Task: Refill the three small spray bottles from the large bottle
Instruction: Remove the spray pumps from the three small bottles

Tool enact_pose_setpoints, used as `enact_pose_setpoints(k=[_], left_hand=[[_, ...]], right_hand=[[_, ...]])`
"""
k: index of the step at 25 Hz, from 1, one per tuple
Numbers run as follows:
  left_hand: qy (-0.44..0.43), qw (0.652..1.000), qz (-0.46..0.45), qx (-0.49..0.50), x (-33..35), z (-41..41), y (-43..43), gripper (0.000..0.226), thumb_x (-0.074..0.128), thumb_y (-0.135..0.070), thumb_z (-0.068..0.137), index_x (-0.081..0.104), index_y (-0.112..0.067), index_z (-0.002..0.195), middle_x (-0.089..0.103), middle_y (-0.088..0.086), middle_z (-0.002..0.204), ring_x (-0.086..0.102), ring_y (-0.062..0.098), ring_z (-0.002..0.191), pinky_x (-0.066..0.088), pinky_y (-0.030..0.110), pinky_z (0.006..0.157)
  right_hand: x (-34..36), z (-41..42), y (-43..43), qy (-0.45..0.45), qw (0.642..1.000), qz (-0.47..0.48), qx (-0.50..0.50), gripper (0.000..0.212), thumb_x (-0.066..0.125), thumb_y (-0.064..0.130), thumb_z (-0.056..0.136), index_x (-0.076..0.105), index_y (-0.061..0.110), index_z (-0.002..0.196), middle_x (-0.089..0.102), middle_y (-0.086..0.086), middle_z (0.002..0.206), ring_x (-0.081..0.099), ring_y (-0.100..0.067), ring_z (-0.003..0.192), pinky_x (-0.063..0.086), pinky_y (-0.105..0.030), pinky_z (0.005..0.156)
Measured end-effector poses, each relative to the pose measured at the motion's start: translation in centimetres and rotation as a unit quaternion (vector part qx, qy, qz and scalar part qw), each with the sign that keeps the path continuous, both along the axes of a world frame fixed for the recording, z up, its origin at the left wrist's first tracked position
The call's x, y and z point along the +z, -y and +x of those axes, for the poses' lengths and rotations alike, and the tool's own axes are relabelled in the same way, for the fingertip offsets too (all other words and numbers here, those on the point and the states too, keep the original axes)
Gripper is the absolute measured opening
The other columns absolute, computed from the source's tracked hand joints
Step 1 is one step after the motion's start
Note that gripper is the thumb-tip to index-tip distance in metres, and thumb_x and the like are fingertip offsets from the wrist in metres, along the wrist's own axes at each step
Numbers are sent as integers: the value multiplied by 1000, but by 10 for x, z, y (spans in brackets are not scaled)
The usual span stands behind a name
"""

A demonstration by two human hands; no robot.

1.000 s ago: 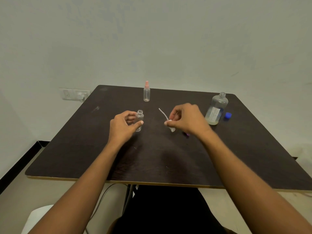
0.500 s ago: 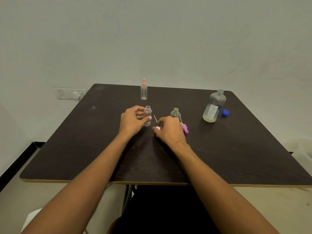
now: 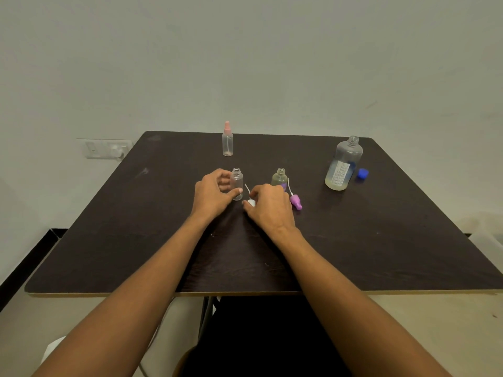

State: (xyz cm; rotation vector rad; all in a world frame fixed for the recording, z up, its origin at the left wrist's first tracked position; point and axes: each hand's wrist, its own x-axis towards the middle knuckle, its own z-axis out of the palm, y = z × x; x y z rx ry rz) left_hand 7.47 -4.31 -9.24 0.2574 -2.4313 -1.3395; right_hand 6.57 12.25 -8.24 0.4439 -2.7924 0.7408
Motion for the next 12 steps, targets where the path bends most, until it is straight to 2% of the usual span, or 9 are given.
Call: enact_pose_setpoints(k=[4, 8, 12], left_hand=[[1, 1000, -2, -8, -3, -1, -1, 47, 93, -21, 79, 72, -20, 121, 78, -5, 112, 74, 5, 100, 56, 15, 85], [2, 1000, -9, -11, -4, 0, 0, 48, 94, -21, 78, 72, -20, 120, 78, -6, 113, 71, -3, 96, 52, 6, 80], [0, 1000, -13, -14, 2, 4, -1, 52, 93, -25, 78, 69, -20, 124, 76, -6, 119, 70, 1, 102, 58, 22, 93]], right_hand=[[0, 0, -1, -6, 1000, 6, -3, 36, 79, 45, 88, 78, 19, 112, 77, -4, 95, 73, -22, 90, 62, -38, 83], [-1, -2, -2, 5, 1000, 7, -3, 39, 78, 48, 88, 76, 20, 116, 77, -4, 99, 73, -23, 94, 62, -41, 85], [3, 1, -4, 3, 1000, 6, 8, 39, 77, 49, 88, 76, 19, 115, 76, -2, 96, 73, -21, 93, 61, -38, 85]])
